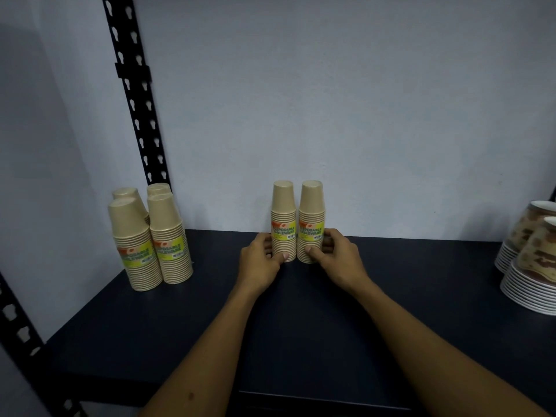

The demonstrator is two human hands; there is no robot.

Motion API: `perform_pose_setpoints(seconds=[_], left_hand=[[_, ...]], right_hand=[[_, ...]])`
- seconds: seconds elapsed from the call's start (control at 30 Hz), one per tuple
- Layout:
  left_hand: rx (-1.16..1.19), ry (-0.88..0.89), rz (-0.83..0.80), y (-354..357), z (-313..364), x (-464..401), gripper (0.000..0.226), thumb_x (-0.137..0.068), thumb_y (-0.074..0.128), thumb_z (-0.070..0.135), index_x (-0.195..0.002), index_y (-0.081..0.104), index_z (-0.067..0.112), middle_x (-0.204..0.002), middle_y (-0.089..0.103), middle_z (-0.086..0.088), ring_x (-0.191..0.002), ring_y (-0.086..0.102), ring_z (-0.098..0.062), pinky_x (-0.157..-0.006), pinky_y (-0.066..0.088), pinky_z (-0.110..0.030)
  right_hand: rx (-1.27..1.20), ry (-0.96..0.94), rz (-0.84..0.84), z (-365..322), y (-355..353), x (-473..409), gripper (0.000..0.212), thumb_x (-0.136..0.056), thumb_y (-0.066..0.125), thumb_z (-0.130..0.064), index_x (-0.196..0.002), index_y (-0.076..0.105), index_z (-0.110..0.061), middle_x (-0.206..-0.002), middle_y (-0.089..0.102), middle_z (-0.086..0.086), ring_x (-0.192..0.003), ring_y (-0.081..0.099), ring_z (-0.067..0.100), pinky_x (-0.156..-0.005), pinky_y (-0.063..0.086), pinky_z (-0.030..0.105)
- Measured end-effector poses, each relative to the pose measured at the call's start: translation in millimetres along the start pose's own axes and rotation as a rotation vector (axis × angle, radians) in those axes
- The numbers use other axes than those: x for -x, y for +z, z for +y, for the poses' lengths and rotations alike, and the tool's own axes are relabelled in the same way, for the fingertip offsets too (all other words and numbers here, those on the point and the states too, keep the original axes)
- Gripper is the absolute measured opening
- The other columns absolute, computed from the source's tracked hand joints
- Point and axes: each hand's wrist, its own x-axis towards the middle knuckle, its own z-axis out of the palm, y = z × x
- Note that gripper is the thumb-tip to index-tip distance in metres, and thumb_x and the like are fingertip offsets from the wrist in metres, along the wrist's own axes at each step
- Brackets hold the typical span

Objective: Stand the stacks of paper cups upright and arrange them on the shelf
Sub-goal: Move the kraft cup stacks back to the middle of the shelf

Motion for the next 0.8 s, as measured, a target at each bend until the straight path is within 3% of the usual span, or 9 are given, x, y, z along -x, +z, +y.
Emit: perform_pose_setpoints(seconds=[0.13,0.37,0.6,0.67,0.8], left_hand=[[-0.022,-0.002,-0.005,0,2,1,0.052,-0.08,0.075,0.015,-0.127,0.054,0.012,-0.121,0.065,-0.003,-0.106,0.062,-0.012,-0.089,0.047,-0.02],[-0.097,-0.027,0.047,-7,9,15,0.053,-0.085,0.069,0.018,-0.133,0.049,0.01,-0.129,0.058,-0.007,-0.115,0.056,-0.018,-0.09,0.045,-0.023],[-0.186,-0.008,0.172,-35,13,47,0.029,-0.089,0.062,0.016,-0.118,0.061,0.012,-0.115,0.065,-0.005,-0.103,0.061,-0.015,-0.083,0.046,-0.02],[-0.185,0.014,0.238,-47,12,59,0.022,-0.089,0.061,0.014,-0.11,0.065,0.011,-0.104,0.068,-0.004,-0.091,0.062,-0.011,-0.077,0.048,-0.02],[-0.154,0.025,0.358,-79,5,78,0.015,-0.087,0.06,0.009,-0.1,0.068,0.01,-0.089,0.066,0.0,-0.08,0.06,-0.007,-0.068,0.046,-0.017]], right_hand=[[0.004,0.007,0.003,0,1,1,0.051,-0.083,0.073,-0.027,-0.129,0.052,-0.016,-0.119,0.066,-0.001,-0.1,0.063,0.007,-0.087,0.053,0.026],[0.069,0.056,0.038,-5,-1,8,0.075,-0.08,0.075,-0.031,-0.142,0.038,-0.011,-0.128,0.059,0.005,-0.112,0.059,0.016,-0.093,0.05,0.03],[0.083,-0.05,0.329,-31,-10,38,0.041,-0.085,0.069,-0.032,-0.119,0.059,-0.011,-0.089,0.064,-0.006,-0.079,0.062,0.006,-0.075,0.056,0.031],[0.066,-0.098,0.295,-39,-5,47,0.031,-0.085,0.069,-0.027,-0.111,0.061,-0.013,-0.087,0.065,-0.007,-0.076,0.062,0.004,-0.072,0.057,0.028],[0.076,-0.154,0.068,-49,20,64,0.024,-0.084,0.071,-0.026,-0.104,0.061,-0.018,-0.086,0.064,-0.008,-0.078,0.063,0.004,-0.068,0.052,0.014]])
